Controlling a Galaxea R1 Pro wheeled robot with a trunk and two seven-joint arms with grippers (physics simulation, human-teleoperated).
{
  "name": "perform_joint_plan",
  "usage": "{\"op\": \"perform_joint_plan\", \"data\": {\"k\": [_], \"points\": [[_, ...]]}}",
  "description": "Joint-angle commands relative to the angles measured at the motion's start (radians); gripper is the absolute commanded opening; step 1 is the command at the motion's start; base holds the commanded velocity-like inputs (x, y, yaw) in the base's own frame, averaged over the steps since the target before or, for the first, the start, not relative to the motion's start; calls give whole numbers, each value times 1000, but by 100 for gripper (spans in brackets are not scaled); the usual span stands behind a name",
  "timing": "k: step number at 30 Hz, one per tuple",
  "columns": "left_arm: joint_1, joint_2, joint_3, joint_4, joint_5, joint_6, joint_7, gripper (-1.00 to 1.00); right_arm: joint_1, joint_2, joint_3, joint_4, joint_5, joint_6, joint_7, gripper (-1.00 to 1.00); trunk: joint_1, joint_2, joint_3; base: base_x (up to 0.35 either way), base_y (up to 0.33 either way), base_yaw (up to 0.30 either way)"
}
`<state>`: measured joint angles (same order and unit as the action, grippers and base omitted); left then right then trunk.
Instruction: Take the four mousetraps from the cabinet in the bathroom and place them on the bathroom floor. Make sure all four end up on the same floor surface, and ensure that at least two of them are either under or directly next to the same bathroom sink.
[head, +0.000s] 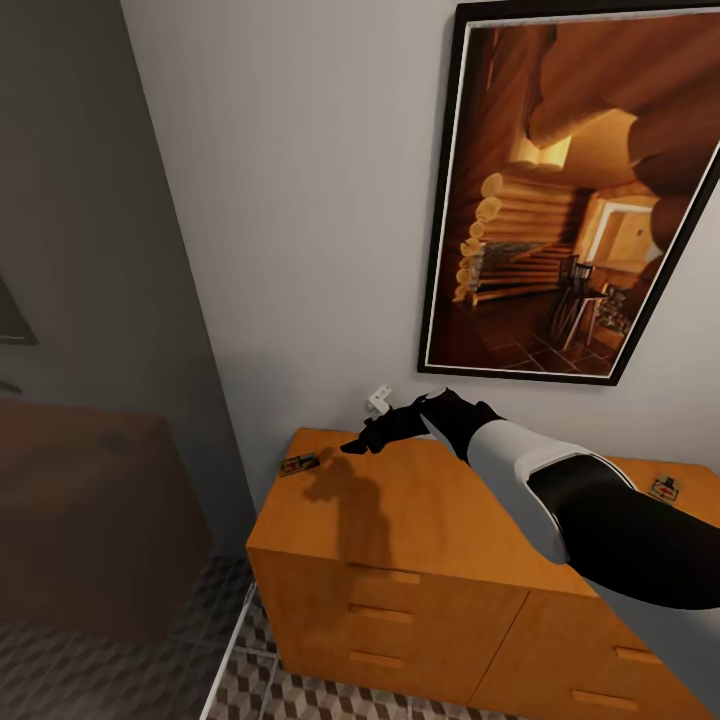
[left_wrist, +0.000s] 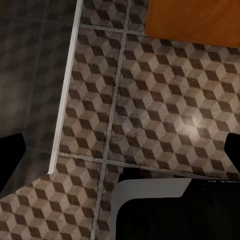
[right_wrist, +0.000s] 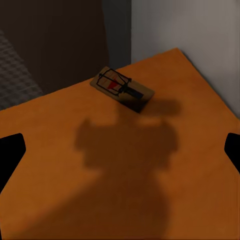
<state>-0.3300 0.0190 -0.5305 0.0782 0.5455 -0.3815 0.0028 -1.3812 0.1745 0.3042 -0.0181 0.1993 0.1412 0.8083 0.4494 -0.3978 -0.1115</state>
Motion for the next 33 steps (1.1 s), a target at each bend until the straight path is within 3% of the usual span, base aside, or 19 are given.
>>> {"op": "perform_joint_plan", "data": {"k": [1, 18, 33], "points": [[-1, -1, -8, 3, 4, -5, 0, 100, 0, 0, -6, -2, 8, 5, 3, 100, 1, -2, -2, 0, 0, 0], [-1, -1, -8, 3, 4, -5, 0, 100, 1, 0, -7, -2, 8, -45, 7, 100, 1, -2, -4, 0, 0, 0], [-1, -1, -8, 3, 4, -5, 0, 100, 1, 0, -7, -2, 8, -48, 8, 100, 1, -2, -25, 0, 0, 0]]}}
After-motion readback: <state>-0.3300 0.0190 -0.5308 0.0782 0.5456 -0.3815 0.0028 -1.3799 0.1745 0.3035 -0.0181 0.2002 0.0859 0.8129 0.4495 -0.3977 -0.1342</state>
